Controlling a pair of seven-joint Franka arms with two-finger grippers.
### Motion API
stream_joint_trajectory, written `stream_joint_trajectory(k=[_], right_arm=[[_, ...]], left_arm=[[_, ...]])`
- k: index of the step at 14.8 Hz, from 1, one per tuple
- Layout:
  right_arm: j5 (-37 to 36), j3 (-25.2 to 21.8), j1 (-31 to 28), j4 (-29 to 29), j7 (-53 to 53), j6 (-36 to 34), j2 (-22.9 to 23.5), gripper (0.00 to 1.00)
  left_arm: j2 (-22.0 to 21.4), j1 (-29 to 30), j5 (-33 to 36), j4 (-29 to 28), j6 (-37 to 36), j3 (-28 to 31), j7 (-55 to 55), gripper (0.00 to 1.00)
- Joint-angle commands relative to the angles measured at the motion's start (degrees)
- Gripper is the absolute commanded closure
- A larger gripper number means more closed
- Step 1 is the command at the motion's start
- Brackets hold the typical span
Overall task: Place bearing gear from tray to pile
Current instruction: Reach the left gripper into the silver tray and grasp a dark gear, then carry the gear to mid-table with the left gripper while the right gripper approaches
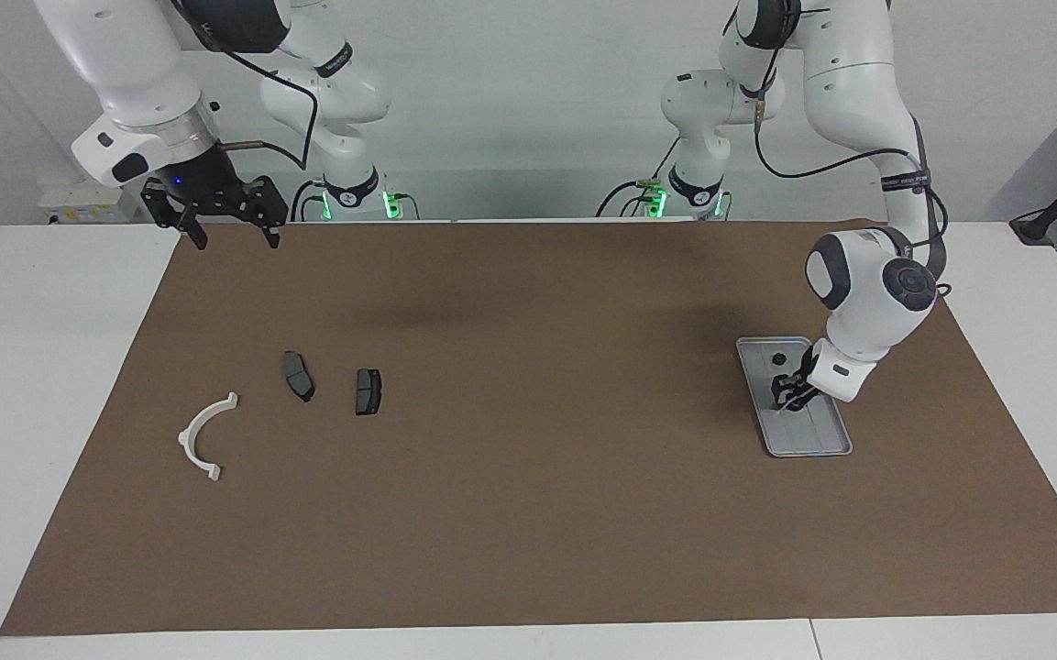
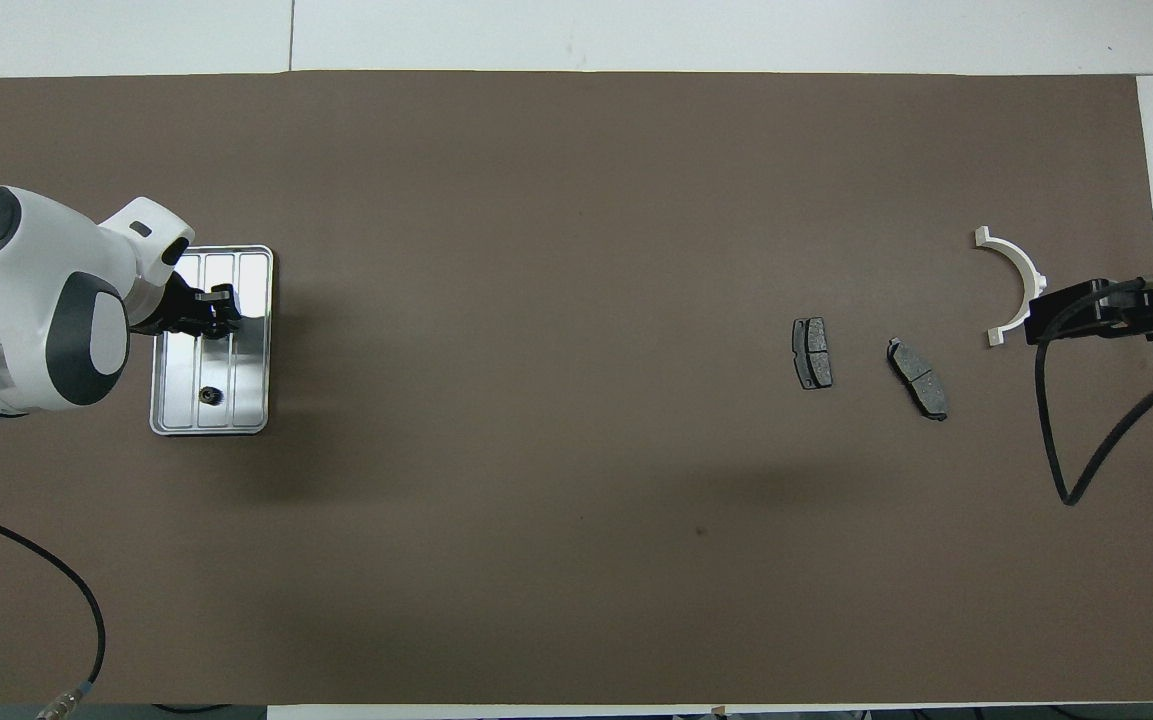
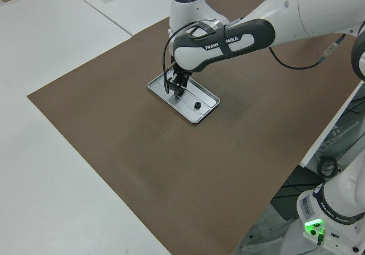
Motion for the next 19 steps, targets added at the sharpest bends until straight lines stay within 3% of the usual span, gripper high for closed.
stream_joint_trajectory(k=[1,4,8,13,19], right_arm=[[1.2,0.4,-0.1,-2.0,-1.0,0.5,-0.9,0.00],[1.2,1.2,2.1,-4.2,5.2,1.2,-1.1,0.00],[1.2,1.2,7.0,-10.2,14.4,8.9,-1.1,0.00],[1.3,1.2,11.3,-17.5,21.1,20.8,0.8,0.00],[1.3,1.2,12.4,-17.7,23.1,25.3,4.8,0.00]], left_arm=[[-1.3,-0.3,0.1,-2.6,2.4,0.3,-0.7,0.48],[-1.4,-0.2,0.1,-2.8,2.5,0.4,-0.7,0.58],[-1.0,-0.6,-2.5,1.1,-1.9,0.3,-2.3,0.85],[-0.9,-10.0,-4.1,8.7,-9.8,0.5,-20.4,0.85],[0.0,-28.1,-3.7,11.1,-7.7,0.5,-46.5,0.85]])
